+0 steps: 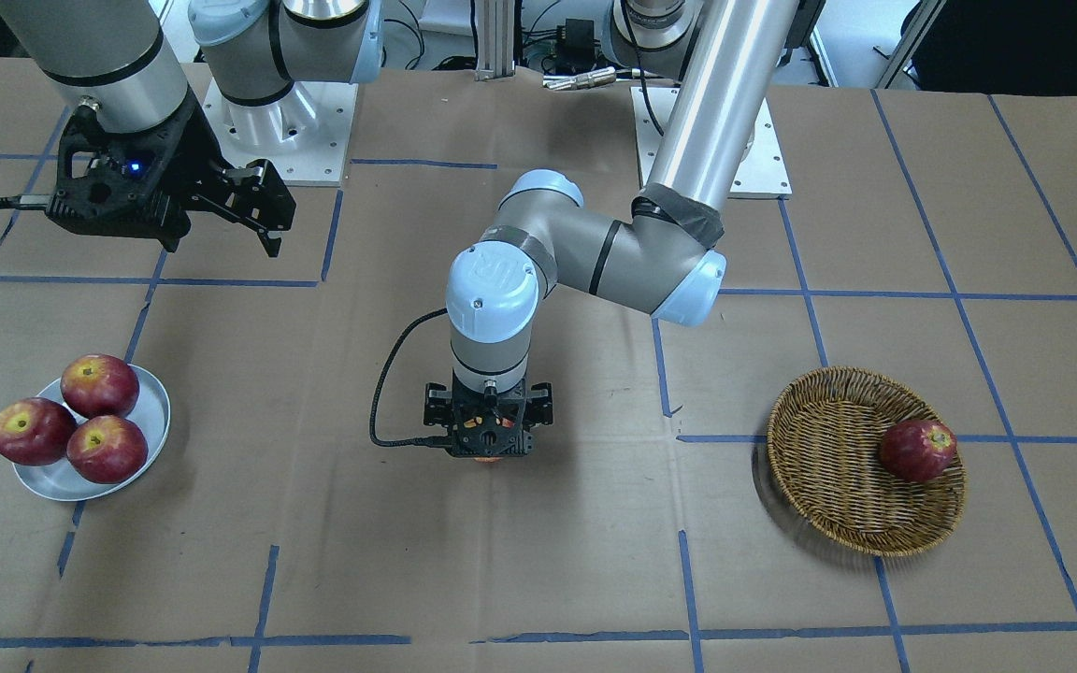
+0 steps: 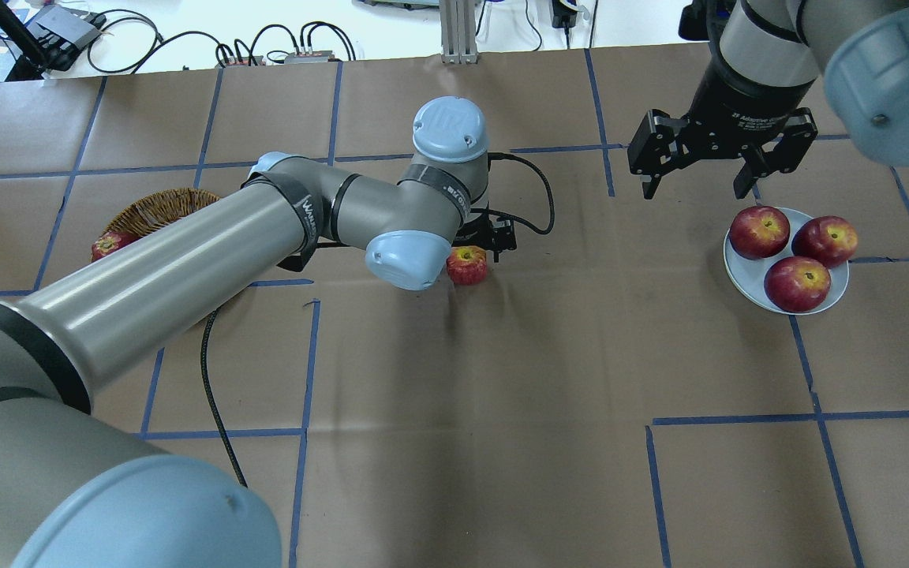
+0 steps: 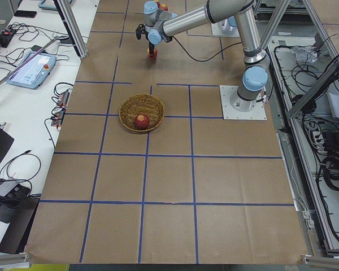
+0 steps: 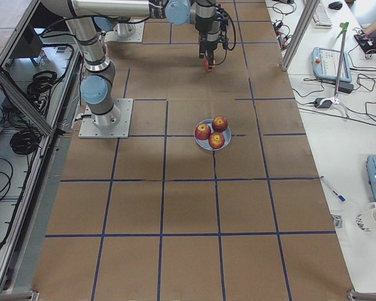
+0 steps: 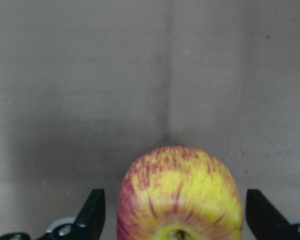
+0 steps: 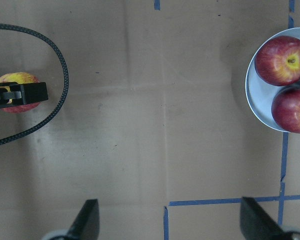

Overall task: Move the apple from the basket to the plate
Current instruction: 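Set the apple on the table and open the left gripper, then withdraw the left gripper toward the basket while the right gripper moves over the apple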

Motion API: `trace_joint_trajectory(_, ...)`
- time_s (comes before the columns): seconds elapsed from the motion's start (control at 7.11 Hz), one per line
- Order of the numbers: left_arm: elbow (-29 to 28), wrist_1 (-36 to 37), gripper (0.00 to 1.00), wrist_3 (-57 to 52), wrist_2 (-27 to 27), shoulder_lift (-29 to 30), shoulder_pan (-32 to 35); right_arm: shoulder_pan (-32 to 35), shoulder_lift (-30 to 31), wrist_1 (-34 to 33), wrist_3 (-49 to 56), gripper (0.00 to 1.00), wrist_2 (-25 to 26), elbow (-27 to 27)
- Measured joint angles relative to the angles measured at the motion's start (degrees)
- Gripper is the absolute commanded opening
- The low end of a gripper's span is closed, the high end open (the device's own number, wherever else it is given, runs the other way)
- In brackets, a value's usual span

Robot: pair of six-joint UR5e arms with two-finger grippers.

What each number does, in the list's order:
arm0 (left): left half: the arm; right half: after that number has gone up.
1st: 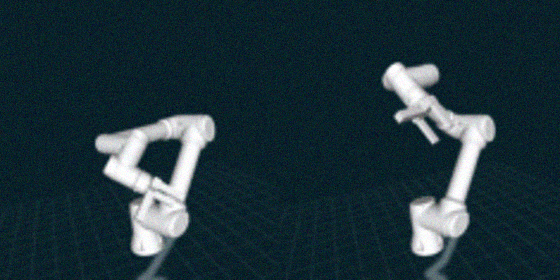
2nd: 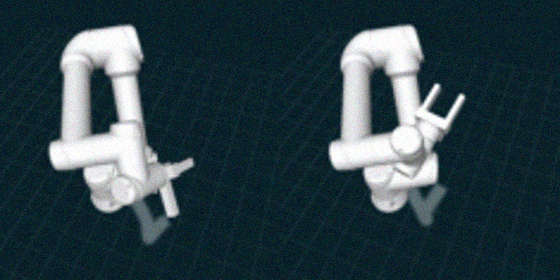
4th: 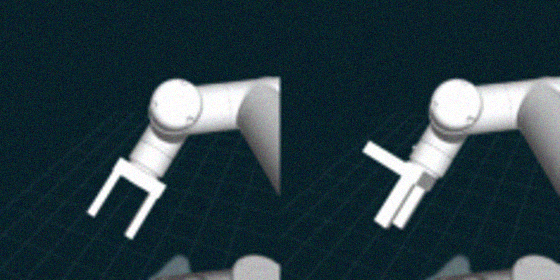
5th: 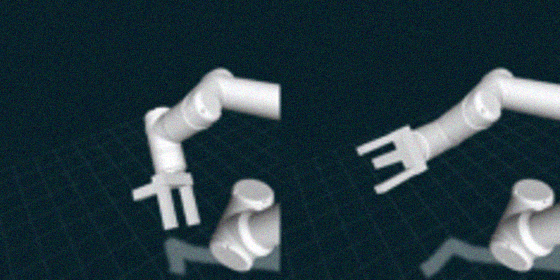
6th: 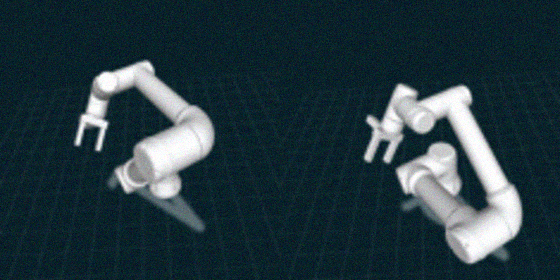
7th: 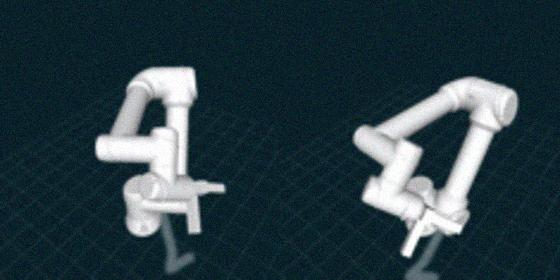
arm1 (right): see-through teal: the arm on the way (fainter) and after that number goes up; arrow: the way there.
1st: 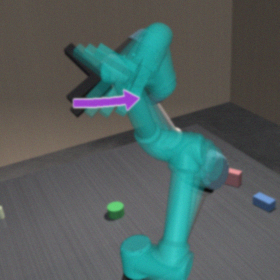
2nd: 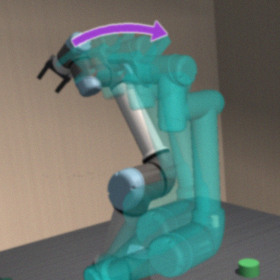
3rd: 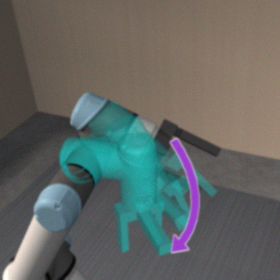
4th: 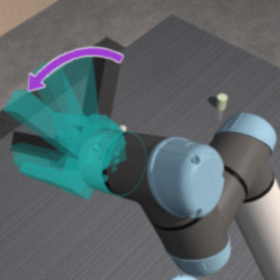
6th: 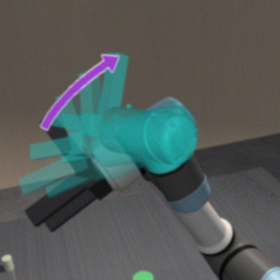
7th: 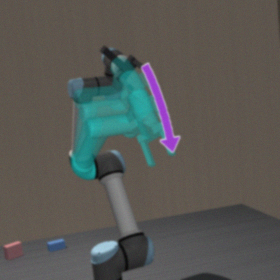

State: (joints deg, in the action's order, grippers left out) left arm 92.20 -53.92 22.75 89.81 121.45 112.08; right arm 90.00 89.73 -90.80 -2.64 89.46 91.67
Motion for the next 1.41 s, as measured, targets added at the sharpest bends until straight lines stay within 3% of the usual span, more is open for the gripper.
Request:
trace_joint_trajectory(0.42, -1.5, -11.5, 0.99, -11.1, 1.5, -9.8, -4.3, 0.0, -0.1, -0.2, 0.0, 1.00, -0.4, -0.1)
trace_joint_trajectory(0.84, -1.1, -26.6, 0.99, -25.4, 1.9, -23.4, -14.3, 0.4, -0.6, -0.9, -0.4, 1.00, -0.5, -0.4)
trace_joint_trajectory(1.12, 0.1, -34.3, 0.99, -32.6, 1.7, -31.4, -21.2, 4.3, -2.9, -2.6, -4.5, 1.00, -0.5, -2.0)
trace_joint_trajectory(1.41, 0.5, -37.1, 0.99, -34.4, 1.7, -36.1, -23.0, 11.5, -9.3, -4.0, -13.5, 1.00, -0.4, -7.6)
